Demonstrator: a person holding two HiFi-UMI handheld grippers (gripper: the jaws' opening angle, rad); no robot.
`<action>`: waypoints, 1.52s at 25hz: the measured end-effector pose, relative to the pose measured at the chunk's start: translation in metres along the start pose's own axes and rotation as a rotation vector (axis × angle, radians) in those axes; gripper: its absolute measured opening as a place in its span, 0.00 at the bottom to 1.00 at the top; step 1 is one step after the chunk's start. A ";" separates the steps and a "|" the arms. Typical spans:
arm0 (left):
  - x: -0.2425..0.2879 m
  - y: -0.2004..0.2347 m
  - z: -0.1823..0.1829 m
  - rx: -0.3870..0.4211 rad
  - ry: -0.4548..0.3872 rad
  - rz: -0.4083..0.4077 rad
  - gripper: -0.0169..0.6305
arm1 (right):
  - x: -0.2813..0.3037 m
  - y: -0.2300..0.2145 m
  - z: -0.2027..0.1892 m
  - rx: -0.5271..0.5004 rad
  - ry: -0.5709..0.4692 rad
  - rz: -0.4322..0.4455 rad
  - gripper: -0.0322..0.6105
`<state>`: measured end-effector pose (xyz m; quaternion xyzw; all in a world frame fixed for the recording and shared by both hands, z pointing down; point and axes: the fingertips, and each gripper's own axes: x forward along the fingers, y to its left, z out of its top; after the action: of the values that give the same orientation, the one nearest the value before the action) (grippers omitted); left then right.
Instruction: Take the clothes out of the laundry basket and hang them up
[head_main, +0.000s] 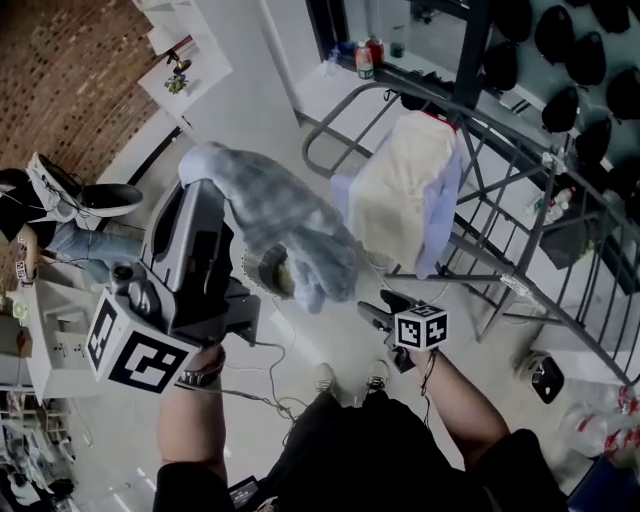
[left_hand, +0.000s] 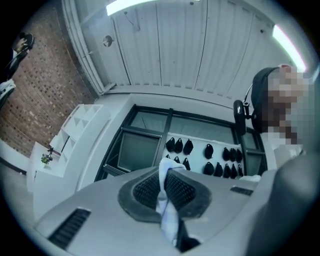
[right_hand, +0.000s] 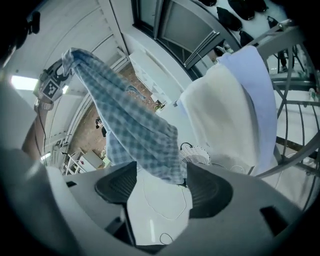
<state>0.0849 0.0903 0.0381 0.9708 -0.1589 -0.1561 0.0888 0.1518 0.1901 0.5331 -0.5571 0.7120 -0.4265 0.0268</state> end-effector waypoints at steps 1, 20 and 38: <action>-0.002 -0.003 0.004 -0.002 -0.002 -0.014 0.05 | 0.003 0.000 -0.001 0.008 -0.006 0.001 0.55; -0.081 0.040 0.035 0.033 0.052 -0.116 0.05 | 0.073 0.066 -0.021 0.101 -0.101 0.047 0.13; -0.094 0.089 -0.090 -0.023 0.294 -0.103 0.05 | -0.116 0.128 0.122 -0.458 -0.410 -0.456 0.11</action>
<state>0.0047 0.0499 0.1679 0.9890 -0.0921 -0.0183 0.1143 0.1595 0.2166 0.3232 -0.7665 0.6266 -0.1312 -0.0518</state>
